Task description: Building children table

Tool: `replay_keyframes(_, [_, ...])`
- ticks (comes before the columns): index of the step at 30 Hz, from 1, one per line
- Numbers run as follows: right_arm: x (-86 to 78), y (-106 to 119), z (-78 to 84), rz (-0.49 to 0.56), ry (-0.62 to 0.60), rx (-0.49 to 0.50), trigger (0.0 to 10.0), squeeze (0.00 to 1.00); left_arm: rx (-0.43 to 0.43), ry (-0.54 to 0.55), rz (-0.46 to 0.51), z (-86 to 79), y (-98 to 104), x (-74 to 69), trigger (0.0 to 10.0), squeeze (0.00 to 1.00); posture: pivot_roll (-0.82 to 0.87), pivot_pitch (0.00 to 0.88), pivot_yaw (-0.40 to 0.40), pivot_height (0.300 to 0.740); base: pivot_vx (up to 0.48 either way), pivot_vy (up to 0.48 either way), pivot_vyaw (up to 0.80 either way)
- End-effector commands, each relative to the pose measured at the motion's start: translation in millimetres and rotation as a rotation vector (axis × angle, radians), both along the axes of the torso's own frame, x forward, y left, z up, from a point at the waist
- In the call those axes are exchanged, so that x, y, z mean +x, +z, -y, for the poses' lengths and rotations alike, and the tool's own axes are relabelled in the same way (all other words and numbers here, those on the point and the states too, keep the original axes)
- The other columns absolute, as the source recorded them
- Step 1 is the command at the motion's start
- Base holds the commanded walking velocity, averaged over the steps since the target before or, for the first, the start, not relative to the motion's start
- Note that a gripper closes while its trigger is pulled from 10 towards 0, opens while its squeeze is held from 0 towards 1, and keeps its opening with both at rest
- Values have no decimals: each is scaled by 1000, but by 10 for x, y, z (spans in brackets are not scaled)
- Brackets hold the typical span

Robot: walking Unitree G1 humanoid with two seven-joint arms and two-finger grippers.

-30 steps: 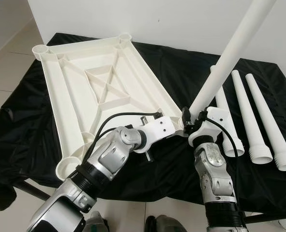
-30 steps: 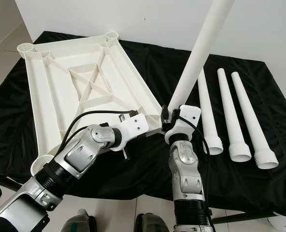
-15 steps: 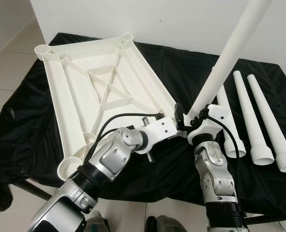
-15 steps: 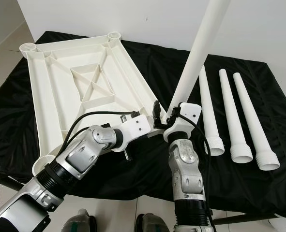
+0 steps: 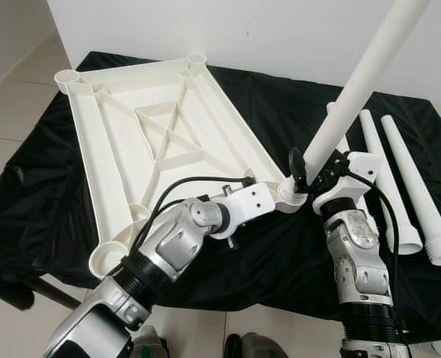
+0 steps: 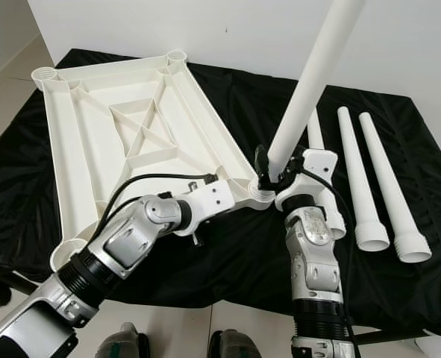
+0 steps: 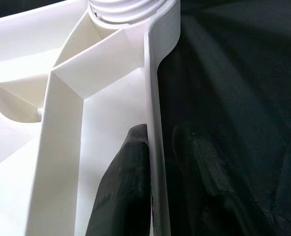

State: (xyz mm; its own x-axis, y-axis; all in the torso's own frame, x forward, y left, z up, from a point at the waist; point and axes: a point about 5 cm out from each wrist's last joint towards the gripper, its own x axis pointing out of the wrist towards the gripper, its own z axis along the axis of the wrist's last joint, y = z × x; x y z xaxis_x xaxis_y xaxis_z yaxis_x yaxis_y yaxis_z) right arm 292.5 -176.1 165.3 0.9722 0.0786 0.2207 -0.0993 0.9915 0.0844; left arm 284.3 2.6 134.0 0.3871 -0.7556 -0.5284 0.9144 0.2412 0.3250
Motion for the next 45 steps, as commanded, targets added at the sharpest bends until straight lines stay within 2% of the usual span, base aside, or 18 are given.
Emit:
replay_keyframes(1, [15, 6, 43, 5, -7, 6, 10000, 0, 5, -35, -6, 51, -17, -47, 10000, 0, -55, 42, -40, 740, 0, 0, 0])
replay_keyframes(6, [15, 11, 49, 8, -5, 7, 10000, 0, 3, -36, -9, 49, -17, -48, 10000, 0, -56, 43, -39, 740, 0, 0, 0])
replay_keyframes(7, [14, 22, 60, 15, 9, 4, 10000, 0, 1, -36, -10, 44, -17, -48, 0, 0, -58, 44, -35, 740, 0, 0, 0])
replay_keyframes(8, [14, 22, 60, 15, 9, 4, 10000, 0, 1, -36, -10, 44, -17, -48, 0, 0, -58, 44, -35, 740, 0, 0, 0])
replay_keyframes(9, [13, 32, 69, 21, 29, 0, 10000, 0, 0, -36, -10, 41, -16, -46, 1294, 0, -59, 44, -33, 740, 0, 0, 0])
replay_keyframes(10, [10, 45, 74, 29, 56, -8, 10000, 0, 5, -34, -10, 38, -21, -43, 10000, 0, -60, 44, -32, 740, 0, 0, 0])
replay_keyframes(13, [7, 56, 87, 36, 101, -20, 10000, 0, 12, -46, -11, 42, -30, -49, 10000, 0, -60, 44, -32, 740, 0, 0, 0])
replay_keyframes(14, [7, 52, 97, 34, 119, -31, 10000, 0, 1, -58, -5, 43, -18, -62, 0, 0, -62, 44, -32, 740, 0, 0, 0])
replay_keyframes(18, [5, 29, 115, 24, 161, -43, 10000, 0, -7, -61, -8, 43, -12, -73, 0, 0, -61, 45, -33, 740, 0, 0, 0])
replay_keyframes(19, [4, 17, 125, 19, 183, -52, 10000, 0, 0, -52, -8, 40, -18, -64, 3569, 0, -61, 45, -34, 740, 0, 0, 0])
replay_keyframes(20, [4, 17, 125, 19, 183, -52, 10000, 0, 0, -52, -8, 40, -18, -64, 3569, 0, -61, 45, -34, 740, 0, 0, 0])
replay_keyframes(21, [2, 7, 134, 17, 199, -66, 10000, 0, 12, -47, -7, 39, -27, -54, 10000, 0, -59, 46, -36, 740, 0, 0, 0])
replay_keyframes(27, [-12, -101, 224, -33, 302, -79, 10000, 0, 15, -39, -7, 41, -26, -39, 10000, 0, -56, 46, -40, 740, 0, 0, 0])
replay_keyframes(29, [-23, -135, 268, -53, 374, -107, 10000, 0, 17, -35, -4, 34, -27, -34, 10000, 0, -56, 46, -40, 740, 0, 0, 0])
replay_keyframes(33, [-4, -149, 333, -70, 427, -145, 10000, 0, 18, -34, -1, 33, -24, -28, 10000, 0, -59, 44, -40, 740, 0, 0, 0])
replay_keyframes(37, [66, -140, 418, -82, 468, -169, 10000, 0, 15, -32, 3, 39, -14, -19, 10000, 0, -57, 43, -40, 740, 0, 0, 0])
replay_keyframes(42, [127, -149, 420, -85, 487, -189, 10000, 0, 15, -34, 3, 43, -15, -22, 10000, 0, -59, 44, -38, 740, 0, 0, 0])
replay_keyframes(45, [236, -134, 409, -86, 504, -194, 10000, 0, 15, -37, 4, 50, -12, -21, 10000, 0, -60, 42, -36, 740, 0, 0, 0])
